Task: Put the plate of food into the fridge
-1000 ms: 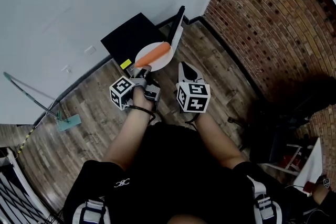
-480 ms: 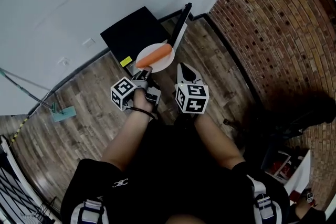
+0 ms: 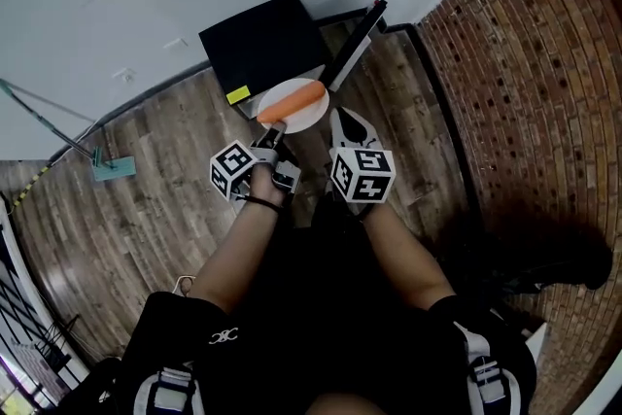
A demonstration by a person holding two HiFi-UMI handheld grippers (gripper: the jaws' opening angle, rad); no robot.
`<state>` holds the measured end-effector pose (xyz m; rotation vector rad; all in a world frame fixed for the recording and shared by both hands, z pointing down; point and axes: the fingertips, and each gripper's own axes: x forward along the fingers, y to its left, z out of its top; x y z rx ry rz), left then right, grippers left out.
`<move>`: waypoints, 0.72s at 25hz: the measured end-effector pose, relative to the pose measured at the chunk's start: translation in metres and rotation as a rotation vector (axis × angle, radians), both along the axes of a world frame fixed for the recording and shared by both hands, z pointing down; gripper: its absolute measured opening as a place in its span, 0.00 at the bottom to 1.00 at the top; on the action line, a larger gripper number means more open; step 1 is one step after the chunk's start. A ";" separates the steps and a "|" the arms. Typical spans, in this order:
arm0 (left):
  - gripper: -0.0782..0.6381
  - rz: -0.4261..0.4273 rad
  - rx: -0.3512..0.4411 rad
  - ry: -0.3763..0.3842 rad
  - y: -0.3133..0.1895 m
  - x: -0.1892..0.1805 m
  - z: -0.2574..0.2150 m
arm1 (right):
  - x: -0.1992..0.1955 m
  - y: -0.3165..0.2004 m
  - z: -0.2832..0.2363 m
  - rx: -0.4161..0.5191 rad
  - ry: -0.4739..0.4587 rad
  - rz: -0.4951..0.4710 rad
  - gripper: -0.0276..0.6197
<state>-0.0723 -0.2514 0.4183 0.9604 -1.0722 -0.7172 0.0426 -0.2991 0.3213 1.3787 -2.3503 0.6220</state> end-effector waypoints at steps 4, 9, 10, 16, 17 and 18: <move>0.16 -0.030 -0.001 0.007 -0.008 0.021 0.024 | 0.012 -0.017 0.024 -0.019 -0.005 -0.057 0.06; 0.16 -0.128 -0.007 0.043 -0.011 0.042 0.070 | 0.027 -0.036 0.071 -0.084 -0.013 -0.161 0.06; 0.16 -0.150 -0.003 0.052 -0.013 0.042 0.081 | 0.027 -0.040 0.083 -0.101 -0.016 -0.182 0.06; 0.16 -0.261 0.033 0.072 -0.030 0.032 0.159 | 0.017 -0.064 0.172 -0.122 0.003 -0.288 0.06; 0.16 -0.268 0.037 0.071 -0.031 0.029 0.177 | 0.014 -0.068 0.189 -0.111 0.004 -0.298 0.06; 0.16 -0.270 0.039 0.067 -0.031 0.026 0.197 | 0.011 -0.072 0.208 -0.101 0.004 -0.307 0.06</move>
